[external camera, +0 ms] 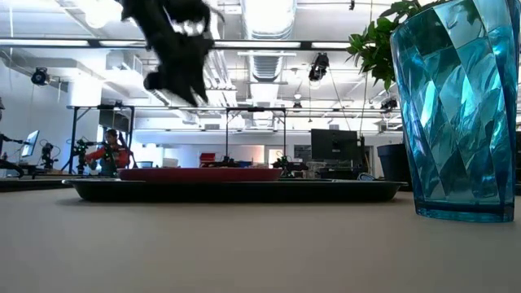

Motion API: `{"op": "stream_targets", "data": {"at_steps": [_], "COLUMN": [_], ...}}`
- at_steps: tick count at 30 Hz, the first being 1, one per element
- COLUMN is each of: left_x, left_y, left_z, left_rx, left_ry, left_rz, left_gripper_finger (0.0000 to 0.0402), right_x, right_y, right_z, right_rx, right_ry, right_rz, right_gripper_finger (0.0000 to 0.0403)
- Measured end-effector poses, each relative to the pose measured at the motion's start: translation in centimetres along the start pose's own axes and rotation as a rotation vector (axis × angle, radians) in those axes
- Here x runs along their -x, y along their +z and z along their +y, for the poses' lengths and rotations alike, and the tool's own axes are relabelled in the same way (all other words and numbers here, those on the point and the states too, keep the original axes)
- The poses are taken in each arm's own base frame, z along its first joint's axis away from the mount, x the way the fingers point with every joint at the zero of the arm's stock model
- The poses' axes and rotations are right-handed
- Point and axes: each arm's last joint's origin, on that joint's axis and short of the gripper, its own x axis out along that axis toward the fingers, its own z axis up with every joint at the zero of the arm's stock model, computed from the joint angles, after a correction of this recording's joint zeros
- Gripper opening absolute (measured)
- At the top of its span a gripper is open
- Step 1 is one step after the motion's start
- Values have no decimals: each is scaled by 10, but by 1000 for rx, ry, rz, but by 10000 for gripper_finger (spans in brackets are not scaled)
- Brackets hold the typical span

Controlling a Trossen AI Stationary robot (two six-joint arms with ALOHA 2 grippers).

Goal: Pick and place plate/cup/fork/spoon on tray
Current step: Put the blue glass on the top right of the black serving tray

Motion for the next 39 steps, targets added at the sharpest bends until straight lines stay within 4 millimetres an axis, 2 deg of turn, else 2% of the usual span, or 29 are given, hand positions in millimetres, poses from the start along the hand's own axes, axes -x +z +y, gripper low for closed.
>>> {"op": "stream_targets", "data": {"at_steps": [1,8,13,16,20,25,31,36,39], "left_x": [12,96,135,150,159,163,157,146,138], "left_y": [1,-7,-23,-33,-43,-47,-44,-44,-44], "left_z": [0,9,19,24,29,31,30,29,28], "left_rx": [3,25,32,35,33,10,3,-16,-17], "left_ry": [-21,-143,-200,-221,-235,-231,-221,-201,-191], "left_rz": [-44,-306,-427,-475,-509,-526,-507,-471,-448], "left_gripper_finger": [136,136,136,136,136,136,136,136,136], "right_x": [-13,-39,-57,-69,-82,-99,-125,-142,-143], "right_y": [-1,11,10,-1,-21,-43,-63,-83,-87], "right_z": [3,6,9,10,10,11,17,24,28], "right_rx": [12,-25,-95,-144,-187,-200,-248,-254,-255], "right_ry": [-24,-293,-388,-468,-603,-751,-706,-692,-693], "right_rz": [60,346,497,622,804,948,1040,1131,1148], "right_gripper_finger": [89,89,89,90,110,158,192,196,196]}}
